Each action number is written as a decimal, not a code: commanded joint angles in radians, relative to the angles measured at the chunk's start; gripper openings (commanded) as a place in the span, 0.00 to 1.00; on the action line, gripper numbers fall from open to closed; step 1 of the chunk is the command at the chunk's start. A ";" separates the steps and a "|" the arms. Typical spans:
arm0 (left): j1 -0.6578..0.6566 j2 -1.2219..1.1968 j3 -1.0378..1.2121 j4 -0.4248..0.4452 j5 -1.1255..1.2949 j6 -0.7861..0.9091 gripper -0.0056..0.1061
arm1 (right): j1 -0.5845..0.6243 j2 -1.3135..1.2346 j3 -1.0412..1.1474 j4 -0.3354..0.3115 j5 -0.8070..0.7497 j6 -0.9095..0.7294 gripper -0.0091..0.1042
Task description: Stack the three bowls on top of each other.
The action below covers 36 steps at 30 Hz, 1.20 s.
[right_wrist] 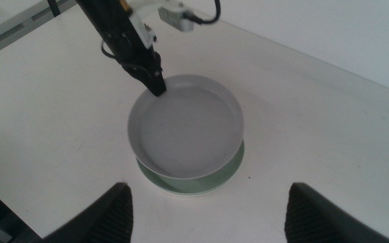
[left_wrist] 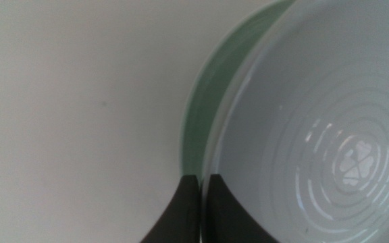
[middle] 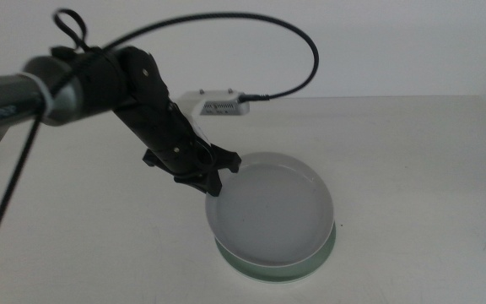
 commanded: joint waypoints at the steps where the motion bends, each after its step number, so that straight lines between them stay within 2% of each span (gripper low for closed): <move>1: -0.007 -0.024 -0.029 -0.032 -0.051 -0.017 0.06 | -0.008 0.006 -0.022 0.005 -0.058 -0.009 0.59; 5: -0.007 0.004 -0.029 -0.034 -0.057 -0.020 0.14 | -0.008 0.006 -0.022 0.005 -0.058 -0.009 0.59; 7: -0.007 0.009 -0.029 -0.033 -0.057 -0.018 0.24 | -0.008 0.006 -0.022 0.005 -0.058 -0.009 0.59; 11: -0.007 0.006 -0.031 -0.038 -0.045 -0.011 0.54 | -0.008 0.006 -0.022 0.005 -0.058 -0.009 0.59; 13: -0.006 -0.002 -0.050 -0.039 -0.013 0.012 0.73 | -0.008 0.006 -0.022 0.005 -0.058 -0.009 0.59; 15: -0.003 -0.015 -0.078 -0.034 0.031 0.049 0.86 | -0.008 0.006 -0.022 0.005 -0.058 -0.009 0.59; 17: 0.007 -0.038 -0.115 -0.030 0.092 0.065 0.93 | -0.008 0.006 -0.022 0.005 -0.058 -0.009 0.59; 22: 0.047 -0.155 -0.147 0.006 0.143 0.039 0.95 | -0.008 0.006 -0.022 0.005 -0.058 -0.009 0.59; 30: 0.065 -0.335 -0.147 0.276 0.141 -0.163 0.95 | -0.008 0.006 -0.022 0.005 -0.058 -0.009 0.59; 36: 0.065 -0.428 -0.147 0.299 0.163 -0.162 0.95 | -0.008 0.006 -0.022 0.005 -0.058 -0.009 0.59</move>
